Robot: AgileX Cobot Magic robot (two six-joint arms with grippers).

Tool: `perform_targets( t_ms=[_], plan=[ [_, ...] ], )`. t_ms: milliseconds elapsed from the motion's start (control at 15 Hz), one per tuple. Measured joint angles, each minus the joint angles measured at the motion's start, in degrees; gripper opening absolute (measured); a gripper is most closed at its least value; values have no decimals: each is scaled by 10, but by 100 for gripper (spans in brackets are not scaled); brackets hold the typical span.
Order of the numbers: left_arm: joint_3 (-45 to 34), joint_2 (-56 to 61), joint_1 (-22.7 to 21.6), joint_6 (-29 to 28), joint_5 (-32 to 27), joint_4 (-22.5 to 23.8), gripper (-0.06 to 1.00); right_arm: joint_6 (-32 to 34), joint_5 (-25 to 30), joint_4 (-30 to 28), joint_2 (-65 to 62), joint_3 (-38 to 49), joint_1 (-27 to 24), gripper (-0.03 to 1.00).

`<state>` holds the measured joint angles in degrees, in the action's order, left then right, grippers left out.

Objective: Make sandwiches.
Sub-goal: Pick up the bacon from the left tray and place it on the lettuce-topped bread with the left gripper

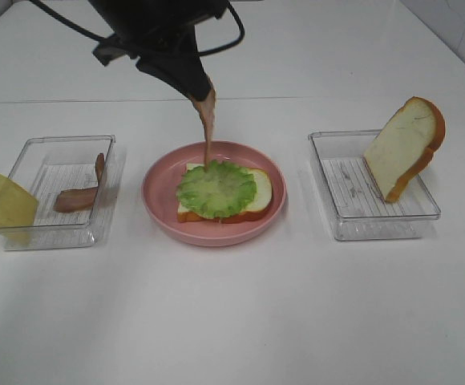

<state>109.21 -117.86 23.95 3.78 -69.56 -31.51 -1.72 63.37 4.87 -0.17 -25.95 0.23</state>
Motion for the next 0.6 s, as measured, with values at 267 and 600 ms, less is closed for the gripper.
perform_targets(
  t_ms=[267, 600],
  plan=[
    [0, -55, 27, 1, 16, -25, 0, 0, 0, 0, 0, 0, 0, 94],
    [57, -125, 43, 9, 36, -44, 0, 0, 0, 0, 0, 0, 0, 94]
  ],
)
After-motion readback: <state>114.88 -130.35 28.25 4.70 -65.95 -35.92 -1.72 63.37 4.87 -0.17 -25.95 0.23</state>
